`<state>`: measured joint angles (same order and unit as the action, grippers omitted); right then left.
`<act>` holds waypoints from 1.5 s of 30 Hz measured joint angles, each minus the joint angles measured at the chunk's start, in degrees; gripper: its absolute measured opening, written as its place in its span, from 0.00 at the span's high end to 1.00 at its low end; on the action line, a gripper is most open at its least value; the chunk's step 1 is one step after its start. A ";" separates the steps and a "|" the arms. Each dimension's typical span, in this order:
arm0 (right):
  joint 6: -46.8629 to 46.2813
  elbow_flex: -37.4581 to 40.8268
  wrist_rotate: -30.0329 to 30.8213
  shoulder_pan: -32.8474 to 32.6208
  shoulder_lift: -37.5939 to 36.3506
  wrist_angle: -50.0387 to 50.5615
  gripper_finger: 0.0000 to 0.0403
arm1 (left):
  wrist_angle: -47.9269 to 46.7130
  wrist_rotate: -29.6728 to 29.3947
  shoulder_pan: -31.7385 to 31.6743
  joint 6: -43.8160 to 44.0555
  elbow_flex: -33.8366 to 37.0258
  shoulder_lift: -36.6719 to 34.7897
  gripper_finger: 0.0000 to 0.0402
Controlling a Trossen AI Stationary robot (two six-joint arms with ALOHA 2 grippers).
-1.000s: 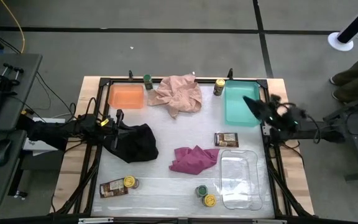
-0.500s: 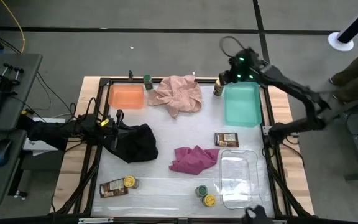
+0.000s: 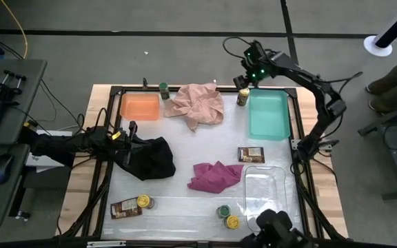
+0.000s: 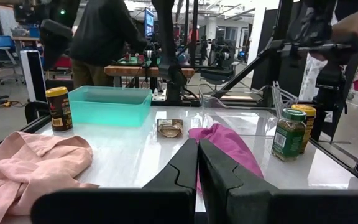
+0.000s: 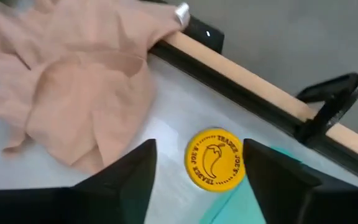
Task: Sort spices by type
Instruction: Put the top yellow seasoning bottle into the blue bin
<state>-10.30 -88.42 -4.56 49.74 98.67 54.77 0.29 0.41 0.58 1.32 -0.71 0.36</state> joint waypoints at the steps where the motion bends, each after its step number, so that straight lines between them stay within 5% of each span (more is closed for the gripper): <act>1: -0.16 -0.67 0.00 0.32 0.55 0.75 0.37 | -0.02 0.00 0.00 0.00 0.00 0.00 1.00; 17: 9.68 -1.49 -4.87 2.28 6.78 4.47 0.32 | -0.02 0.00 -0.01 0.00 0.00 0.00 1.00; 25: 15.02 -1.49 -0.36 1.92 6.84 4.76 0.32 | -0.02 0.02 0.00 0.00 0.00 0.00 1.00; 45: 15.90 -1.55 -3.40 1.59 9.31 4.48 0.32 | 0.00 0.00 -0.02 0.00 0.00 0.00 1.00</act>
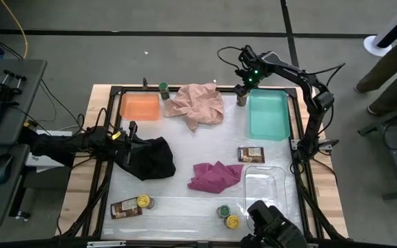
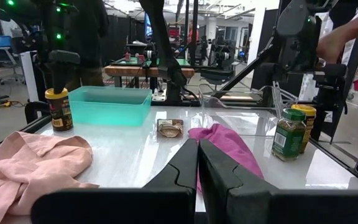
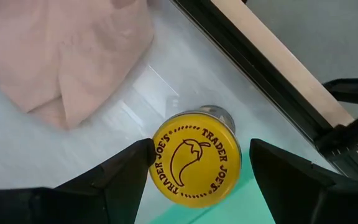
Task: Sort spices by type
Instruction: Put the top yellow seasoning bottle into the blue bin
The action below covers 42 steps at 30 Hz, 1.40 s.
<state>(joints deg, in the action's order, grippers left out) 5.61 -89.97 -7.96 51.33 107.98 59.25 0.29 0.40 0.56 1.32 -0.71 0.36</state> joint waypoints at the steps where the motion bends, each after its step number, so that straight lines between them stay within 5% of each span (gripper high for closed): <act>1: 0.02 0.00 0.22 0.04 0.00 0.18 0.32 | -0.02 0.00 0.00 0.00 0.00 0.00 1.00; 20: 2.06 -5.38 0.52 0.51 0.28 3.69 0.32 | -0.02 0.01 0.02 0.00 -0.02 0.00 1.00; 42: 0.33 -2.86 3.68 -1.51 1.34 5.21 0.32 | -0.01 0.00 0.02 -0.02 0.00 0.00 1.00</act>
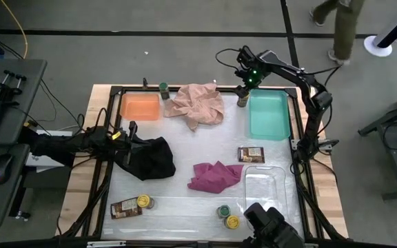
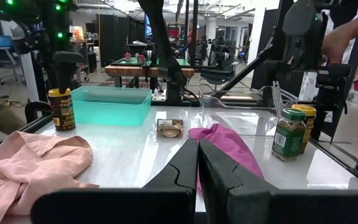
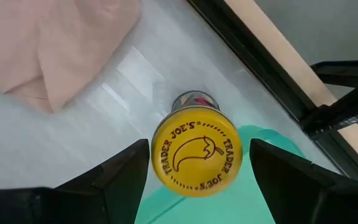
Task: Sort spices by type
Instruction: Put the top yellow seasoning bottle into the blue bin
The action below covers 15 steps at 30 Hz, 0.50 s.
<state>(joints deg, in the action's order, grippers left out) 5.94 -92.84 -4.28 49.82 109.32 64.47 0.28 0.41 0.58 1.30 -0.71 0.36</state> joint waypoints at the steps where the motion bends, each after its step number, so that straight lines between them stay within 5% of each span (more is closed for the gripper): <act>1: -0.03 0.00 -0.18 0.02 0.49 0.00 0.32 | -0.01 0.01 0.00 0.00 0.00 0.00 1.00; 15: 0.06 0.00 -0.19 -0.11 4.06 0.22 0.37 | -0.01 0.00 0.00 0.00 0.00 0.00 1.00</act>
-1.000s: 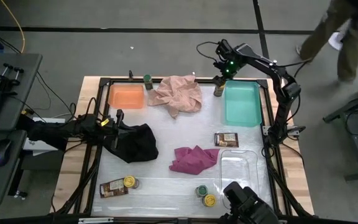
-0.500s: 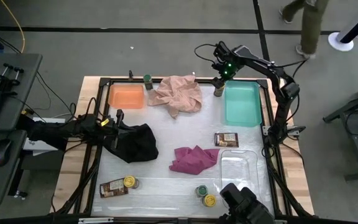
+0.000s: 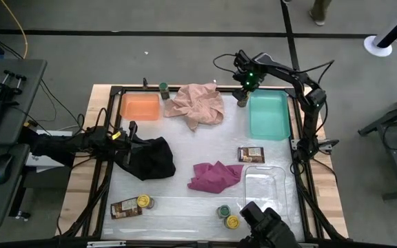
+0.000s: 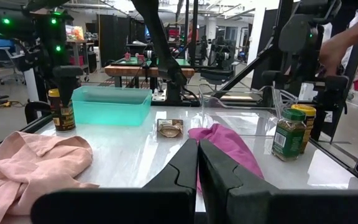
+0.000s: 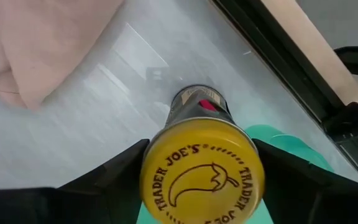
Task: Sort spices by type
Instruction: Put the top yellow seasoning bottle into the blue bin
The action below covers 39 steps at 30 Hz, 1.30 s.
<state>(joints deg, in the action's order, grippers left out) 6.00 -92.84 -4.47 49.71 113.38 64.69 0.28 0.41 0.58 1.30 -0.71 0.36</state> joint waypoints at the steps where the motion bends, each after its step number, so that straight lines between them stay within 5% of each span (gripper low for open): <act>1: 0.02 0.00 -0.02 0.00 0.00 0.06 0.40 | 0.00 -0.01 0.00 0.01 -0.01 0.00 1.00; 3: 0.34 0.00 -0.05 0.00 -0.05 0.49 0.47 | 0.00 0.00 -0.01 0.02 0.00 0.00 1.00; 17: 2.40 -9.49 -2.65 0.00 -7.94 9.67 0.47 | 0.02 0.01 -0.02 0.00 0.00 0.00 1.00; 28: -5.53 14.53 2.93 4.89 -23.99 6.55 0.47 | 0.02 -0.01 0.00 0.00 0.00 0.00 1.00; 33: -10.07 21.88 0.08 6.92 -24.34 -5.87 0.47 | 0.00 -0.01 -0.01 0.00 0.00 0.00 1.00; 39: -12.20 22.84 2.10 6.78 -20.75 -9.62 0.47 | 0.00 0.00 0.00 0.01 0.00 0.00 1.00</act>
<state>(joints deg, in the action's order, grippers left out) -6.19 -70.00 -2.37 56.49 92.63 55.07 0.27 0.42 0.58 1.31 -0.71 0.36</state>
